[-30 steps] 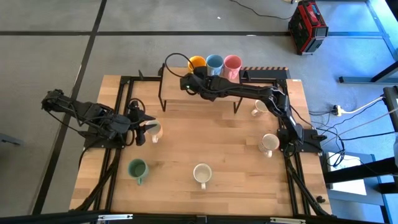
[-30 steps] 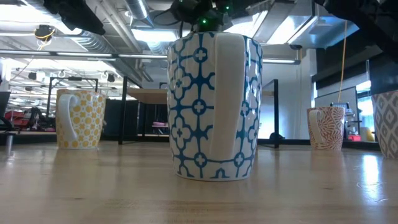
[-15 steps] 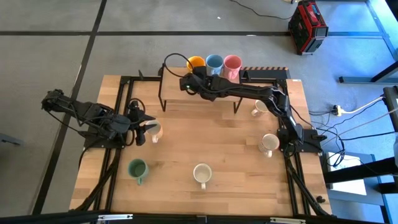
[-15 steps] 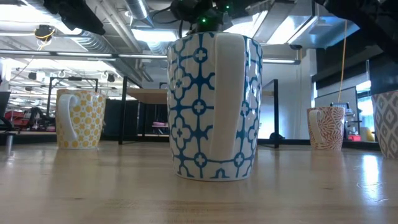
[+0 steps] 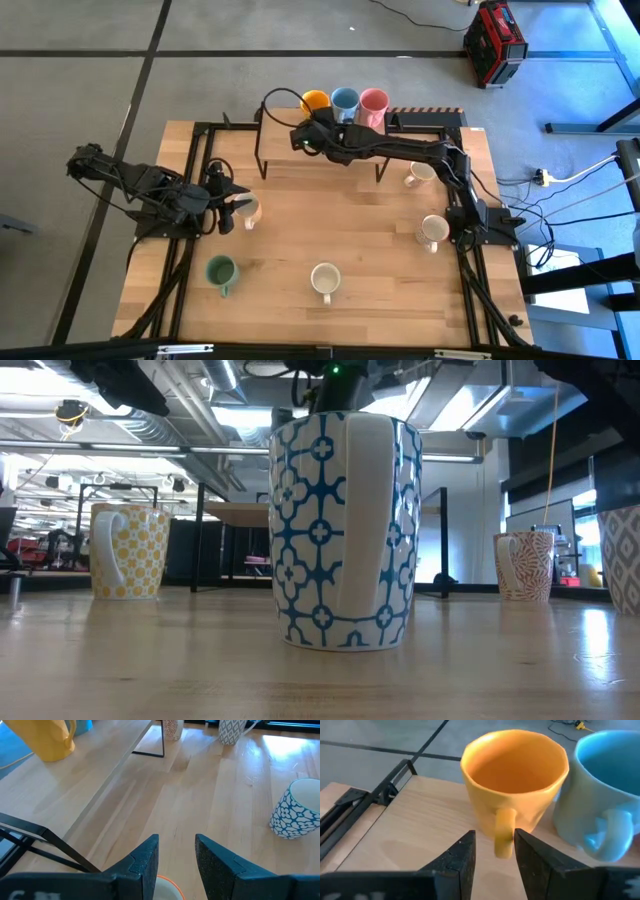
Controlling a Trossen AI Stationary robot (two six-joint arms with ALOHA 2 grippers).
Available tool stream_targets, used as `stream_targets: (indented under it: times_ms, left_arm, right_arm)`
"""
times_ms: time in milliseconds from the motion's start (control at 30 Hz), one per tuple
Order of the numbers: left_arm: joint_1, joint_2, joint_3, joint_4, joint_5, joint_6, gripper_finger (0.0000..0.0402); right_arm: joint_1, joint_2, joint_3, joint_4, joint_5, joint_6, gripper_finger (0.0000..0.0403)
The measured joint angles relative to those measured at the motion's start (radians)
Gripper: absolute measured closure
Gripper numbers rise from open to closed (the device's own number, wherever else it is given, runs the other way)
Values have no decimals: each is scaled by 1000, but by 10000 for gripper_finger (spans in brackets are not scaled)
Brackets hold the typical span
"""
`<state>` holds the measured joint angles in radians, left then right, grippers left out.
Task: Place coffee mugs
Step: Put the yellow mug on the shelf, then put the green mug on the shelf
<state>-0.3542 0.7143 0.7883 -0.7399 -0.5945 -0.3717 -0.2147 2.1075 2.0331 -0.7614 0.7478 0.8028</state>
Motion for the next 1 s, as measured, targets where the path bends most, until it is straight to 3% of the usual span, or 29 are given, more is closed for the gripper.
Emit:
stream_targets:
  times_ms: [267,533,867,1000]
  left_arm:
    - [0,0,0,0,0,6,279]
    - [0,0,0,0,1,8,279]
    - [0,0,0,0,18,20,279]
    - [0,4,0,0,53,37,276]
  right_arm:
    - [26,-50,0,-61,15,-6,278]
    - [93,-128,0,-61,-1,-138,278]
    - [284,-171,1,-49,-371,-442,278]
    - [373,-146,1,-41,-346,-448,278]
